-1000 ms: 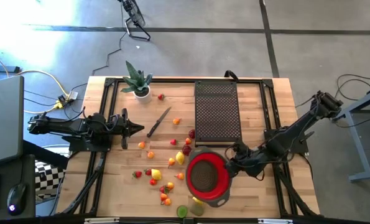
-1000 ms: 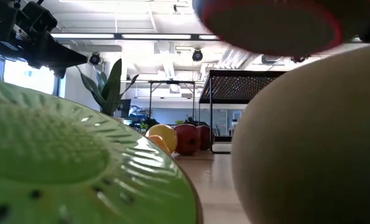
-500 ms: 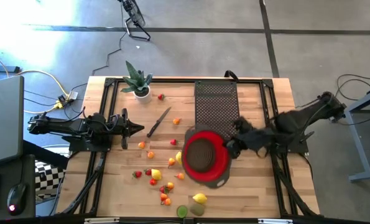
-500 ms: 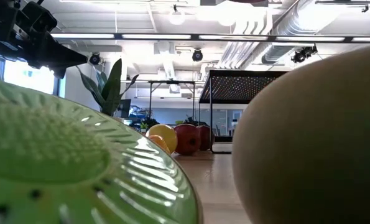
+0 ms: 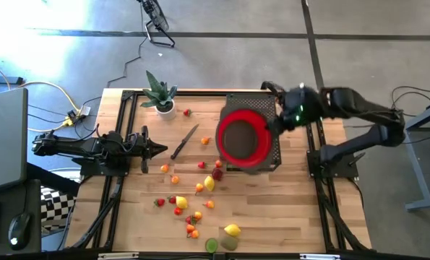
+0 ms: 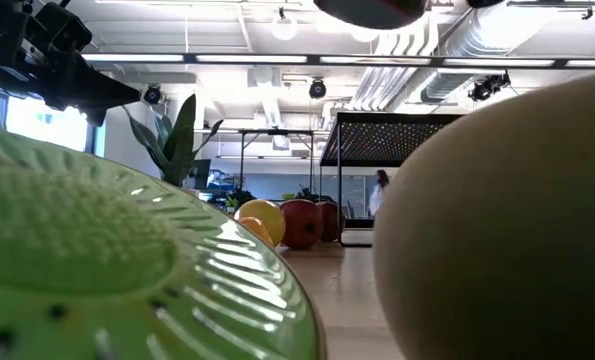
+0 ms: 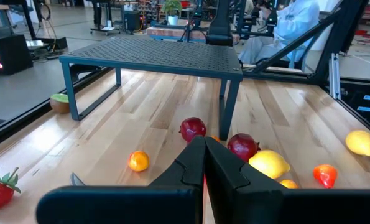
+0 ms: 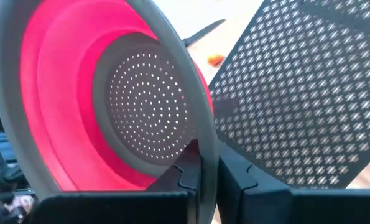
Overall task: Pick & Place Fruit
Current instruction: Put the red strainer bowl on the shelf
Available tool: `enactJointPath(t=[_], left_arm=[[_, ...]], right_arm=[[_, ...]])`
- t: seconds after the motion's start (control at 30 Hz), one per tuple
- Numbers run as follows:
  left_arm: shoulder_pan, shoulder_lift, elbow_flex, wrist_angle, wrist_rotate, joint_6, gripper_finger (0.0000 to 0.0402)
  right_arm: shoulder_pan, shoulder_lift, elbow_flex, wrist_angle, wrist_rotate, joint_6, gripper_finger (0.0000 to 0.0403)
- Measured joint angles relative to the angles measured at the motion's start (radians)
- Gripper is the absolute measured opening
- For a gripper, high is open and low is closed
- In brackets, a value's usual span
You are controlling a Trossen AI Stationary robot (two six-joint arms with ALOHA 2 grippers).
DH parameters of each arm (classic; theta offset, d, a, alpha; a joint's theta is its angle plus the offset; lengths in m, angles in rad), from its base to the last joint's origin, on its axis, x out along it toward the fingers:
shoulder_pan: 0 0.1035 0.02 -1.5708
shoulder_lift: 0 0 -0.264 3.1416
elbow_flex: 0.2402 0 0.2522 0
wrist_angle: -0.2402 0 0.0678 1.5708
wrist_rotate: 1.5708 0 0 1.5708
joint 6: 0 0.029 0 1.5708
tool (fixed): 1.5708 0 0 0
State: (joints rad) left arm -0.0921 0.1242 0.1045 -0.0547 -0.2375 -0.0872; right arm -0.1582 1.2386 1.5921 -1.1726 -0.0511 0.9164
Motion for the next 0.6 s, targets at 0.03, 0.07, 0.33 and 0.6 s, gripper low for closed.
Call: enactJointPath(t=[0.03,0.07,0.33,0.6], left_arm=[[0.000,0.000,0.000,0.000,0.000,0.000,0.0006],[0.000,0.000,0.000,0.000,0.000,0.000,0.0006],[0.000,0.000,0.000,0.000,0.000,0.000,0.0006],[0.000,0.000,0.000,0.000,0.000,0.000,0.0006]], right_arm=[[-0.046,0.007,0.005,-0.003,-0.035,-0.025,0.0015],[-0.088,0.013,0.010,-0.007,-0.065,-0.049,0.0015],[-0.362,0.133,0.088,-0.103,-0.244,-0.250,0.0015],[-0.532,0.314,0.205,-0.219,-0.293,-0.429,0.0015]])
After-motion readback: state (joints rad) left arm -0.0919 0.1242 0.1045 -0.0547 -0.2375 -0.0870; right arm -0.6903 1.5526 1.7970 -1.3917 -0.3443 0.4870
